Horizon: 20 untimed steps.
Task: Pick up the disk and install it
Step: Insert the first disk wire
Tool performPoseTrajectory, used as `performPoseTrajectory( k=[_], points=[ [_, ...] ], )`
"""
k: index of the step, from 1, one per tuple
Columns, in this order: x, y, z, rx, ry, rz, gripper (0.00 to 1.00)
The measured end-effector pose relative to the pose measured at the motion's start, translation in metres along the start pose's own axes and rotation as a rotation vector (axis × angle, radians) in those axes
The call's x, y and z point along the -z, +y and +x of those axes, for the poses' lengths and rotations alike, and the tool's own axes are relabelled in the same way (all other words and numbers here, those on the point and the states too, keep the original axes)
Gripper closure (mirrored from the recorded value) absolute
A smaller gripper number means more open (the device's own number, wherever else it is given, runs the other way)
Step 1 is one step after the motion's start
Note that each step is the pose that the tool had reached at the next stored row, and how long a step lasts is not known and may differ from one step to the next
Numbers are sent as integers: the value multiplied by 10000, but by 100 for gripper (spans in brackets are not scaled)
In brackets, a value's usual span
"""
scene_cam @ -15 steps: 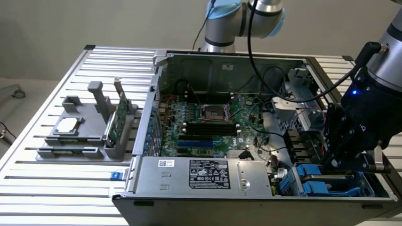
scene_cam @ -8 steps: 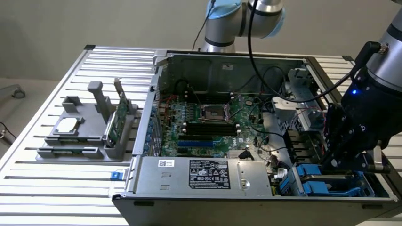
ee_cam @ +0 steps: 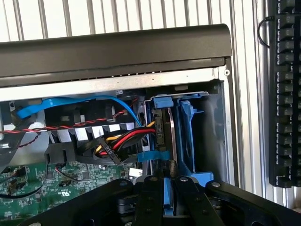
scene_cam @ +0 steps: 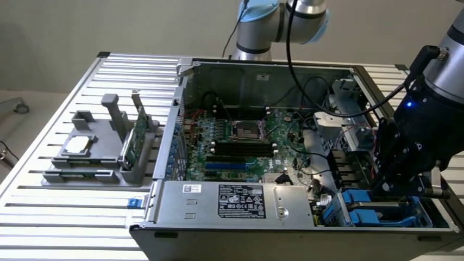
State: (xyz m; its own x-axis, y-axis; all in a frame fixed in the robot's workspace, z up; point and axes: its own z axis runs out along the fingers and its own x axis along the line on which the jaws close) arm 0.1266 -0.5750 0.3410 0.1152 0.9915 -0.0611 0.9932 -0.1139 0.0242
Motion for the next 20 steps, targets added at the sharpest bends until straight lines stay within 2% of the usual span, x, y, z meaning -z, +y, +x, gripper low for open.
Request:
performPoseTrajectory(
  k=[7, 20],
  points=[
    [1, 0, 0, -237, -7, 22, 84],
    [-12, -1, 6, -624, 38, 88, 84]
  ],
)
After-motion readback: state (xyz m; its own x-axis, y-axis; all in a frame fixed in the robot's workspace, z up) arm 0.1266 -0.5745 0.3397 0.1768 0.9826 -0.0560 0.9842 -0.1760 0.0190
